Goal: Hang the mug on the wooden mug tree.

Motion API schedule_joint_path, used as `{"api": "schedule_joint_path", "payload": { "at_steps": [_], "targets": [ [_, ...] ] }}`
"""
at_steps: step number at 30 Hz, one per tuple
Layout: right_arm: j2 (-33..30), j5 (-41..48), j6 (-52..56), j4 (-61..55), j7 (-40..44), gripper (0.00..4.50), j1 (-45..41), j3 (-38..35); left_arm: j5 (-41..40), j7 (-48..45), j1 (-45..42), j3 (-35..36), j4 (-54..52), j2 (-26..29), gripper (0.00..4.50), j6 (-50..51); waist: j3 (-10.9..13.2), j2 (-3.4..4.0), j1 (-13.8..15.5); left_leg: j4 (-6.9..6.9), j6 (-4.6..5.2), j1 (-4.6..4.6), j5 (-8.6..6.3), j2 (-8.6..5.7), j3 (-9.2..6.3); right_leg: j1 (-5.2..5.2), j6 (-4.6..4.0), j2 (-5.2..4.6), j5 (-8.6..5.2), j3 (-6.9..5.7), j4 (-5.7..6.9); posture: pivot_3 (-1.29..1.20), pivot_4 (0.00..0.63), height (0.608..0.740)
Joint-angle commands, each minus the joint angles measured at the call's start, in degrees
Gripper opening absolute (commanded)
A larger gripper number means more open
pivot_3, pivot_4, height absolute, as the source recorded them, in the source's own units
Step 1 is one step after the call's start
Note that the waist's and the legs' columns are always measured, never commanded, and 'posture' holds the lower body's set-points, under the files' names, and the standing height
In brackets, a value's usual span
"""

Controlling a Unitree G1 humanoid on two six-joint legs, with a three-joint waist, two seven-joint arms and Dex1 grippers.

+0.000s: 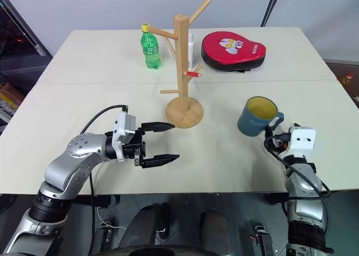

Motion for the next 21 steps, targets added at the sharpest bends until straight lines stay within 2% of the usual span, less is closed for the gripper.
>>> {"api": "schedule_joint_path", "payload": {
  "at_steps": [1,7,12,14,17,21],
  "targets": [
    [-0.5,2.0,-1.1,-1.2,1.4,3.19,-0.9,-1.1,-0.1,0.3,-0.4,0.3,-1.5,0.0,4.50,-1.2,0.0,0.00,-0.1,0.00,0.00,0.00,0.00,0.00,0.00,0.00,0.00,0.00,0.00,0.00,0.01,0.00,0.150,0.740],
    [0.4,3.6,0.0,-4.8,2.4,0.07,-0.1,-0.4,0.0,0.2,-0.5,0.3,-1.3,0.1,4.50,-1.3,0.0,0.00,0.0,0.00,0.00,0.00,0.00,0.02,0.00,0.00,0.00,0.02,0.00,0.00,0.01,0.00,0.150,0.740],
    [0.9,4.8,1.6,-9.4,2.7,0.07,1.3,-0.3,0.0,0.2,-0.5,0.4,-1.2,0.1,4.50,-1.3,0.0,0.00,0.0,0.00,0.00,0.00,0.00,0.02,-0.01,0.00,0.00,0.01,0.00,0.01,0.01,0.00,0.150,0.740],
    [-0.5,2.8,2.7,-14.7,2.9,0.07,3.3,1.0,0.4,0.4,-0.3,1.0,-0.6,0.5,4.50,-1.8,0.0,0.02,0.1,0.00,0.00,0.00,0.00,0.02,-0.01,0.00,0.00,0.01,0.00,0.02,0.01,0.00,0.150,0.740],
    [-4.2,-2.7,3.0,-22.5,4.8,0.07,6.4,4.3,1.1,0.6,-0.2,2.1,1.1,1.1,4.50,-3.0,0.0,0.07,0.1,-0.01,0.00,-0.01,0.00,0.03,-0.01,-0.02,0.00,0.02,0.00,0.05,0.00,0.00,0.150,0.740],
    [-13.2,-10.4,4.2,-35.9,11.2,0.07,6.9,10.4,2.4,0.6,-0.7,4.4,5.9,1.9,4.50,-6.1,0.0,0.11,-0.1,0.00,0.00,0.00,0.00,0.04,0.03,-0.08,0.00,0.07,0.00,0.07,0.01,0.00,0.150,0.740]
  ]
}}
